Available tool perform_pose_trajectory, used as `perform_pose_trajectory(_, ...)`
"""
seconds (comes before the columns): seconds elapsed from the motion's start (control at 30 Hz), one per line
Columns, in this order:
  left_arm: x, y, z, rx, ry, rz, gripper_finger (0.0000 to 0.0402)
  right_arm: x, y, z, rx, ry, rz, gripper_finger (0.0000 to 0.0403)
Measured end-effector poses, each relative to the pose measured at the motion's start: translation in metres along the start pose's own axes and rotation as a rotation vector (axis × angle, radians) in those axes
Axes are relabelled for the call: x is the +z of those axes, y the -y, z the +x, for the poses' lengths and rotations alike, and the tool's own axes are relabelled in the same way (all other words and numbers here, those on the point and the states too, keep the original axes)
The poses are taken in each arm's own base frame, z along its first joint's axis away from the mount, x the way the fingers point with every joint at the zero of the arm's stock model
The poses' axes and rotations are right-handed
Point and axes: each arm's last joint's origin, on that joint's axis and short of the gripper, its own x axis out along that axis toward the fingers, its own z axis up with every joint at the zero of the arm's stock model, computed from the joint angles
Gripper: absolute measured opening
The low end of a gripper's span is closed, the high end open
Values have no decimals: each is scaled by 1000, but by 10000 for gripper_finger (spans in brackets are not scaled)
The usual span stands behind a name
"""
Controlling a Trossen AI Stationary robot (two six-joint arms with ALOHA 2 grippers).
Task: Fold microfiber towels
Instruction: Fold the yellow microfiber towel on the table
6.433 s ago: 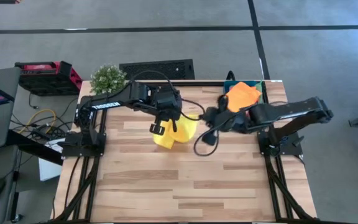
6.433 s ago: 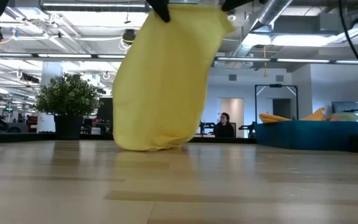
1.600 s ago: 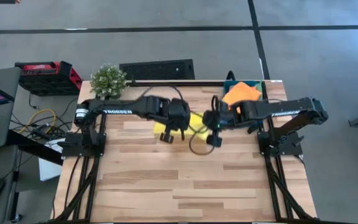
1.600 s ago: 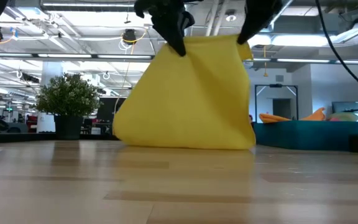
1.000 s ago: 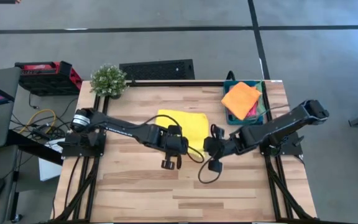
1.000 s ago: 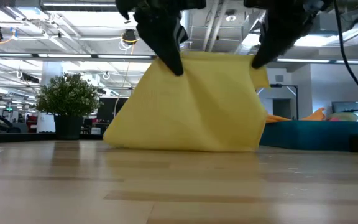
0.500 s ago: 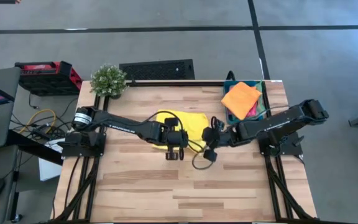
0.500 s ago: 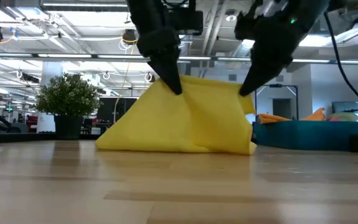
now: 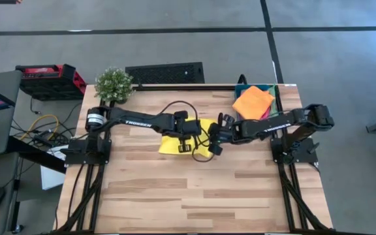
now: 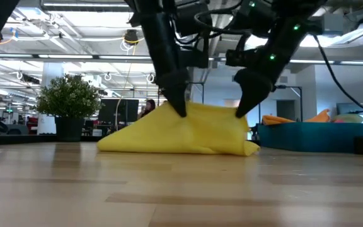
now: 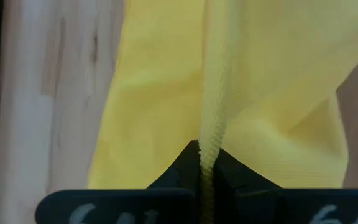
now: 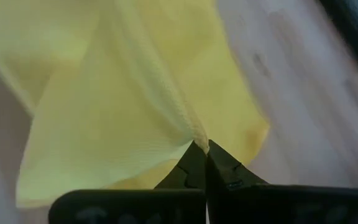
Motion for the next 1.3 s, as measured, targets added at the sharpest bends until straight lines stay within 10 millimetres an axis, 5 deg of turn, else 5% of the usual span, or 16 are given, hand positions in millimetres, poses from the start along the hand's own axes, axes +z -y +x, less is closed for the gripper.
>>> perform_pose_trajectory(0.5, 2, -41, 21, 45, 5, -50, 8, 9, 30, 20, -94, -7, -66, 21)
perform_pose_trajectory(1.03, 0, -44, 22, 78, -16, -11, 148, 9, 42, 23, -120, -26, -42, 154)
perform_pose_trajectory(1.3, 1, -37, -2, 72, 23, 31, 169, 18, 51, -6, -112, -24, 24, 201)
